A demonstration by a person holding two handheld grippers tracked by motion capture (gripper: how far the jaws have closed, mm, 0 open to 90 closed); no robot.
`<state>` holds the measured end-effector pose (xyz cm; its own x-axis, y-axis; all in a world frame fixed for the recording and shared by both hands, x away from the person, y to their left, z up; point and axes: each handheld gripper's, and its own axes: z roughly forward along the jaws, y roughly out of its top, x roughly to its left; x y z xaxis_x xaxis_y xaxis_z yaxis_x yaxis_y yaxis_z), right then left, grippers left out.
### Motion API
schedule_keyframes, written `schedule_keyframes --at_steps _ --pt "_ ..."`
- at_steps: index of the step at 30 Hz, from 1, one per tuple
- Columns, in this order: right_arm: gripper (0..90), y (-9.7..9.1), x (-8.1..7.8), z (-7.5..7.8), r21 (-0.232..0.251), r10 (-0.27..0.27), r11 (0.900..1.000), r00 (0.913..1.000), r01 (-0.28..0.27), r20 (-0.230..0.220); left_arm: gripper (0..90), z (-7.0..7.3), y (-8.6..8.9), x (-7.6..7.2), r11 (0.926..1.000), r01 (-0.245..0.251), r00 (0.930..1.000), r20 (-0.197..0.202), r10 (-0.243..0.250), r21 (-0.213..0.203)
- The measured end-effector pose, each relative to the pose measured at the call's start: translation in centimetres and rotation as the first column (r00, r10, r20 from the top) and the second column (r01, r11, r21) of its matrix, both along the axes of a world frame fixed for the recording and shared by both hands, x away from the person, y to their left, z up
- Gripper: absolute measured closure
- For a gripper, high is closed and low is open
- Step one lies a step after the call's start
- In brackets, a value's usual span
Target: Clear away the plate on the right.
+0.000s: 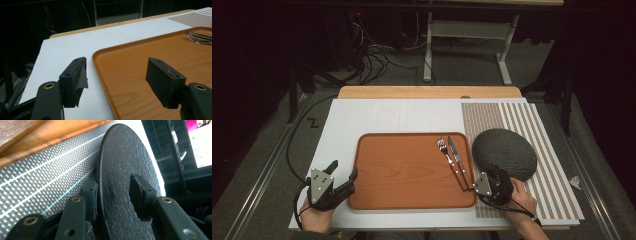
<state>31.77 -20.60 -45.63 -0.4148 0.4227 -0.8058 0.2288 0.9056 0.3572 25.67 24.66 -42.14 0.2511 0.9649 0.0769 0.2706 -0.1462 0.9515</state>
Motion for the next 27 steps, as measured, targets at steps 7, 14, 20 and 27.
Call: schedule_keyframes --at_steps 7,14,20,27 --pt "63.6 0.08 -0.02 -0.01 -0.006 -0.003 1.0000 1.0000 0.003 -0.002 33.1 0.04 0.06 -0.05 1.0000 0.001 1.0000 -0.001 -0.001 -0.004" --pt "63.5 0.20 -0.03 -0.01 -0.012 -0.010 0.9999 1.0000 0.010 -0.001 33.1 0.11 0.11 -0.17 0.9999 0.004 1.0000 0.008 -0.004 -0.010" --pt "63.6 0.30 0.05 0.07 -0.020 -0.013 0.9997 0.9999 0.012 -0.010 33.1 0.09 0.04 -0.13 1.0000 0.004 1.0000 0.006 -0.004 -0.005" --pt "63.4 0.32 0.05 0.09 -0.018 -0.016 0.9997 0.9998 0.016 -0.010 33.2 0.08 0.02 -0.15 1.0000 0.002 1.0000 0.006 -0.002 -0.005"
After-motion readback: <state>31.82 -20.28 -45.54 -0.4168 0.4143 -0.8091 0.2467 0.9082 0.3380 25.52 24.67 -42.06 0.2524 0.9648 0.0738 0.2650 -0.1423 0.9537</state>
